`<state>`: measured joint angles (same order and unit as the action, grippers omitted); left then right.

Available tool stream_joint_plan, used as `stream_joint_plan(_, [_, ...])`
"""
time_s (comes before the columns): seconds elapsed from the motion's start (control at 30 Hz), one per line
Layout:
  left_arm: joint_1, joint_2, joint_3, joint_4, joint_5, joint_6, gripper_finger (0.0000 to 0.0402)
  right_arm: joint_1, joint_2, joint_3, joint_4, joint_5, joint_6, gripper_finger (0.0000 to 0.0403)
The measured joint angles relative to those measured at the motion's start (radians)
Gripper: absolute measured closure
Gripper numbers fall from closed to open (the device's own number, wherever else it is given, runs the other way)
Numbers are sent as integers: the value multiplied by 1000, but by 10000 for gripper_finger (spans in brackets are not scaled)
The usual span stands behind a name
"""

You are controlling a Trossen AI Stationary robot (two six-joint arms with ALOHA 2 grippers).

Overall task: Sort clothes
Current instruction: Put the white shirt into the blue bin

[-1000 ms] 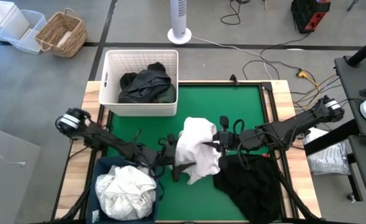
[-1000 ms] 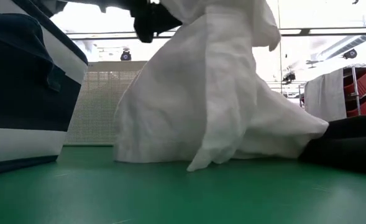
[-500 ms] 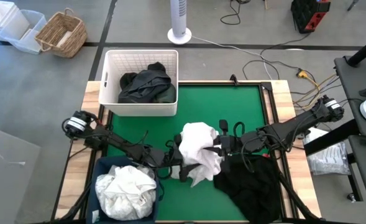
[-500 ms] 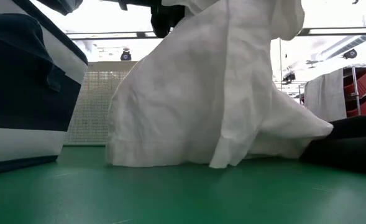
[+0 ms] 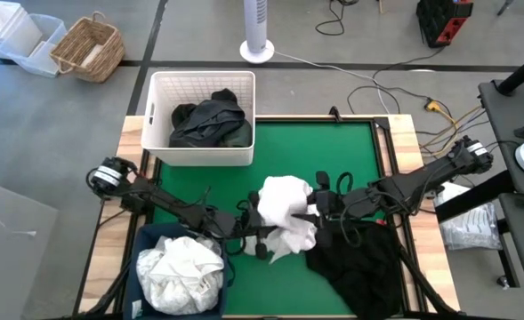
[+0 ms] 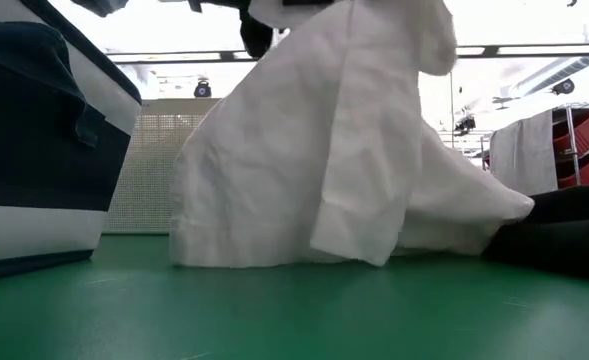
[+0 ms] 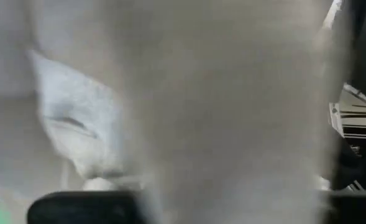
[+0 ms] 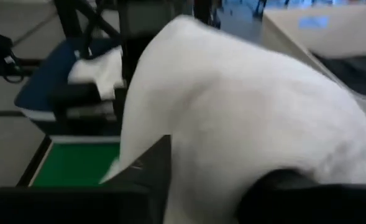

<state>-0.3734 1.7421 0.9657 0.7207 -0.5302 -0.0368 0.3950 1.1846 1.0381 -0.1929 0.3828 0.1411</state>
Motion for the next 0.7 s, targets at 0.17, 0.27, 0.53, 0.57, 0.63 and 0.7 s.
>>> stream_joint_plan(0.17, [-29, -102, 0, -128, -34, -10, 399, 2, -5, 74, -211, 2, 106, 197])
stream_joint_plan(0.27, [-55, -186, 0, -216, -47, -32, 400, 2, -5, 123, -320, 1, 147, 177])
stream_joint_plan(0.53, [-142, -395, 38, -431, -47, -122, 401, 2, -19, 193, -491, 11, 150, 169])
stream_joint_plan(0.57, [-154, -411, 55, -443, -46, -120, 401, 2, -25, 192, -494, 12, 148, 172])
stream_joint_plan(0.63, [-174, -436, 99, -479, -45, -107, 401, 2, -33, 191, -515, 23, 147, 178])
stream_joint_plan(0.7, [-191, -449, 162, -541, -46, -91, 401, 2, -41, 190, -529, 53, 146, 184])
